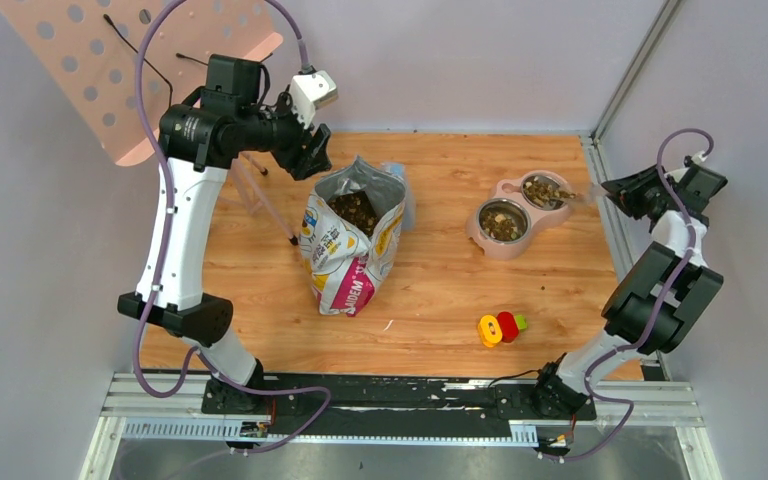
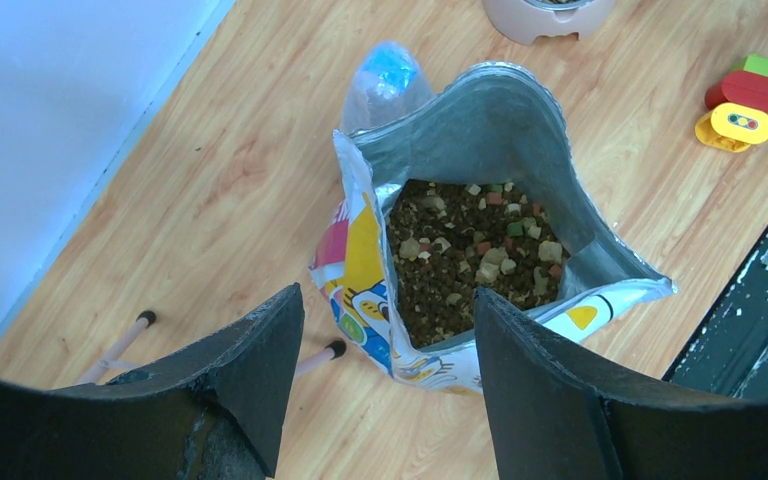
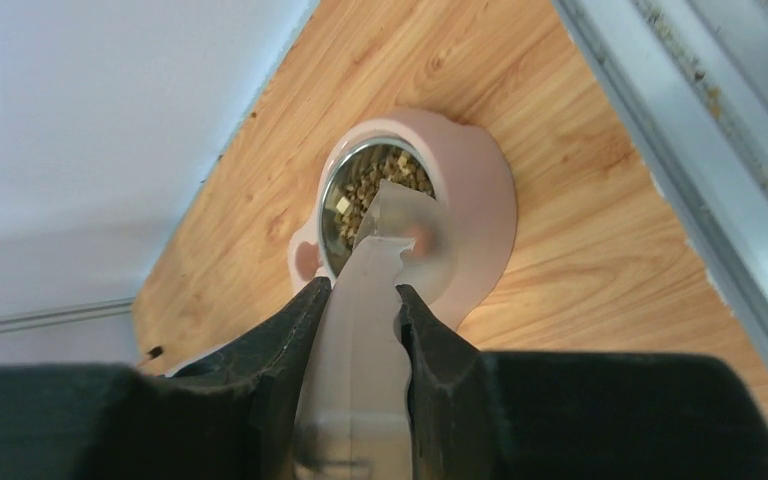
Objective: Serve the pet food
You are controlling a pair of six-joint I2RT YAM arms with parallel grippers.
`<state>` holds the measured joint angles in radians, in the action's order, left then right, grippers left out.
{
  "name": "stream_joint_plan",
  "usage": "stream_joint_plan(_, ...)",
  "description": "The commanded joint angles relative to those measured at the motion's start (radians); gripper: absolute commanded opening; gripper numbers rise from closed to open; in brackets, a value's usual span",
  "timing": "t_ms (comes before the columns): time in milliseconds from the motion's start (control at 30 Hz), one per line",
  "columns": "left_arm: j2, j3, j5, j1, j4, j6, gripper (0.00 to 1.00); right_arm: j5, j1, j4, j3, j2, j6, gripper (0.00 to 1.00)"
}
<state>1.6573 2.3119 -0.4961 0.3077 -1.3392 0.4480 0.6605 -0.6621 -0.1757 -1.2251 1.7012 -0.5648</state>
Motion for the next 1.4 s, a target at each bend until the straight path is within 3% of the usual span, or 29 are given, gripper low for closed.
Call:
stream_joint_plan(0, -0.028, 0.002, -0.019, 0.004, -0.001, 0.003, 0.71, -0.143, 0.054, -0.028, -0.084, -0.01, 0.158, 0.0)
stream_joint_plan(167, -0.031, -0.001, -0.022, 0.004, -0.001, 0.002, 0.71, -0.255, 0.13, -0.056, -0.095, -0.04, 0.298, 0.0)
stream_joint_plan(833, -0.045, -0.024, -0.055, 0.004, 0.011, 0.016, 0.71, -0.418, 0.205, -0.088, -0.08, -0.183, 0.449, 0.0)
stream_joint_plan(1100, -0.052, -0.033, -0.058, 0.004, 0.011, 0.016, 0.71, -0.339, 0.206, -0.101, -0.071, -0.219, 0.438, 0.0)
stream_joint_plan(1267, -0.069, -0.047, -0.051, 0.004, 0.012, 0.019, 0.71, -0.066, 0.242, -0.121, -0.072, -0.297, 0.389, 0.0)
stream_joint_plan(1367, -0.072, -0.059, -0.041, 0.004, 0.014, 0.013, 0.71, 0.091, 0.329, -0.146, -0.027, -0.355, 0.476, 0.0)
